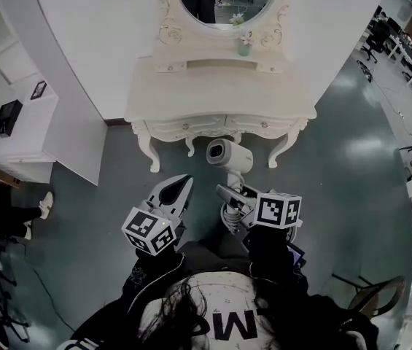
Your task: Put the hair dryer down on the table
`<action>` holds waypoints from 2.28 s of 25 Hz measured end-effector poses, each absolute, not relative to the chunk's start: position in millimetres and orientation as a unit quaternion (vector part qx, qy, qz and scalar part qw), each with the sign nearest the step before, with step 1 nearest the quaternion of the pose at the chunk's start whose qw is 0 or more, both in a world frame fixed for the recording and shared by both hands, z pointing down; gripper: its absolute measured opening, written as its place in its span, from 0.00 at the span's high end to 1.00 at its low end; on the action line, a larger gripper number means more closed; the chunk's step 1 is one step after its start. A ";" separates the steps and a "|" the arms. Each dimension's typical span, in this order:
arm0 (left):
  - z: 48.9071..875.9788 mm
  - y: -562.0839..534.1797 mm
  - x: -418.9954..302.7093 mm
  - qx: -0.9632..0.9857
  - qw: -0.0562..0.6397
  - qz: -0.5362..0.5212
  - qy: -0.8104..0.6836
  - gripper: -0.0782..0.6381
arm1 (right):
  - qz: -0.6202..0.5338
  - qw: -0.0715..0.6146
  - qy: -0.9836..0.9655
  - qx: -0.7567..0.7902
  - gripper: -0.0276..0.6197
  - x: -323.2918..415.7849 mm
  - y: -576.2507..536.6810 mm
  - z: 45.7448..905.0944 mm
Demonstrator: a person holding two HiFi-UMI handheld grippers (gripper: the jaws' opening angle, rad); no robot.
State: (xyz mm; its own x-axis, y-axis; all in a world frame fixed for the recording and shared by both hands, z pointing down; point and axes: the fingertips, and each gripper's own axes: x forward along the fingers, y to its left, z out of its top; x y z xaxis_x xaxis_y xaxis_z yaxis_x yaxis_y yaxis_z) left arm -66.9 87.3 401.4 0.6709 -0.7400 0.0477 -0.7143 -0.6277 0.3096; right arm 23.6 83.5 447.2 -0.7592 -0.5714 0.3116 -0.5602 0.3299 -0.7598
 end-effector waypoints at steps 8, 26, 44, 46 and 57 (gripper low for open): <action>409.2 53.8 -65.0 0.892 0.160 -0.036 -0.421 0.89 | -0.473 -0.005 0.816 -0.332 0.56 27.0 45.1 457.6; 419.8 -111.7 -8.7 0.862 0.171 -0.016 -0.477 0.89 | -0.487 -0.043 0.828 -0.273 0.56 72.3 -132.8 477.6; 426.3 -183.0 8.0 0.824 0.167 0.008 -0.542 0.89 | -0.499 -0.066 0.840 -0.203 0.56 79.5 -217.9 497.9; 425.7 -185.5 3.4 0.819 0.167 0.008 -0.550 0.89 | -0.499 -0.069 0.841 -0.196 0.56 75.6 -220.7 498.5; 425.1 -216.0 -12.4 0.826 0.162 0.002 -0.540 0.89 | -0.492 -0.072 0.844 -0.202 0.56 61.2 -247.4 499.0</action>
